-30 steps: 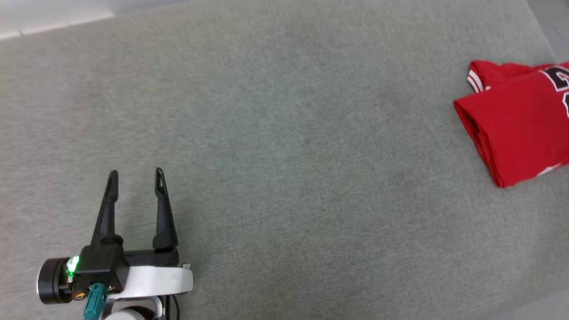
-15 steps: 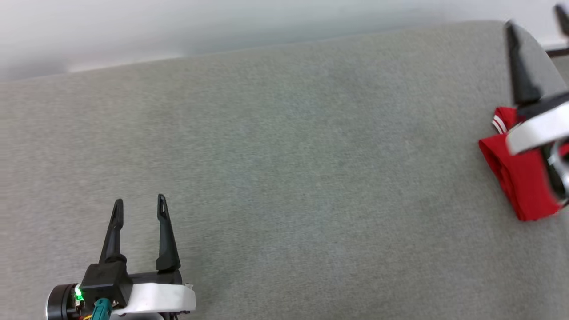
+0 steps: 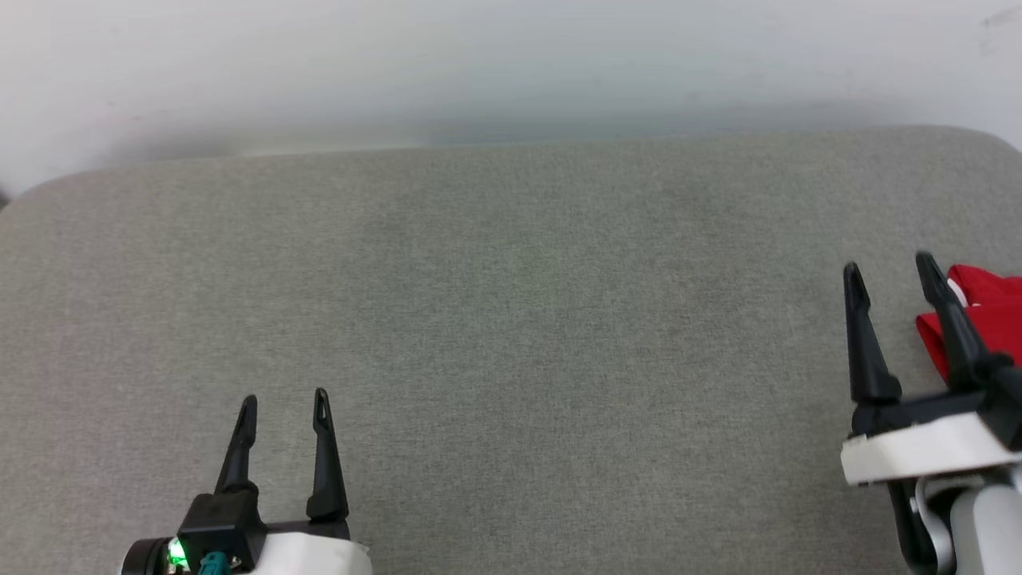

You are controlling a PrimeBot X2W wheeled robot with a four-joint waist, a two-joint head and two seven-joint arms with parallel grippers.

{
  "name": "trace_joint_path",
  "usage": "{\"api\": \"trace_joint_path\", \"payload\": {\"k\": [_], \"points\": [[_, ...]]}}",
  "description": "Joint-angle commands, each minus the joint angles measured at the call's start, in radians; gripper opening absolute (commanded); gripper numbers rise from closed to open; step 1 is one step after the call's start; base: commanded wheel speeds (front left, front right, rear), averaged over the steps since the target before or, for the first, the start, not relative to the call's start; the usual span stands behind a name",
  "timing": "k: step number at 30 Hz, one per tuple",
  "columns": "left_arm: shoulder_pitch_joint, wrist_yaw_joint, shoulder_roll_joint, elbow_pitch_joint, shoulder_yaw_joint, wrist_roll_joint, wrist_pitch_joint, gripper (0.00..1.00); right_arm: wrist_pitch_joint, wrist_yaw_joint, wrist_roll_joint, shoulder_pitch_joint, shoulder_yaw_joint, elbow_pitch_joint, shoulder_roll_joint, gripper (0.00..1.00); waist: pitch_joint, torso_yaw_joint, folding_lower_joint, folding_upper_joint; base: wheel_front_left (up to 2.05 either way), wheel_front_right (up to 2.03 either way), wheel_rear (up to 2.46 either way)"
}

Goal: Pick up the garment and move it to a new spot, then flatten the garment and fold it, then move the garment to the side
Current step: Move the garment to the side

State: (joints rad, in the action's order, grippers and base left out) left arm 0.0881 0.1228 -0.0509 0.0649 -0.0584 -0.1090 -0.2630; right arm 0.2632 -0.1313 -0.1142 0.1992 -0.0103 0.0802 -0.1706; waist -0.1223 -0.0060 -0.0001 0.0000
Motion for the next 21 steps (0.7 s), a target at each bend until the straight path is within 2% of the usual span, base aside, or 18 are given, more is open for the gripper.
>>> {"api": "trace_joint_path", "payload": {"k": [1, 10, 21], "points": [[0.013, -0.004, 0.001, -0.009, -0.006, -0.001, -0.002, 1.00, 0.001, 0.001, 0.002, -0.050, -0.025, -0.018, 0.027, 1.00, 0.024, 0.021, 0.0001, 0.0000, 0.00, 0.00, 0.00], [0.057, -0.015, 0.001, -0.051, -0.011, -0.014, -0.002, 1.00, 0.002, 0.001, 0.013, -0.231, -0.067, -0.065, 0.095, 1.00, 0.073, 0.040, 0.0001, 0.0000, 0.00, 0.00, 0.00], [0.092, -0.041, 0.001, -0.084, -0.003, -0.017, -0.002, 1.00, 0.002, 0.001, 0.001, -0.347, -0.056, -0.076, 0.120, 1.00, 0.124, 0.056, 0.0001, 0.0000, 0.00, 0.00, 0.00]]}}
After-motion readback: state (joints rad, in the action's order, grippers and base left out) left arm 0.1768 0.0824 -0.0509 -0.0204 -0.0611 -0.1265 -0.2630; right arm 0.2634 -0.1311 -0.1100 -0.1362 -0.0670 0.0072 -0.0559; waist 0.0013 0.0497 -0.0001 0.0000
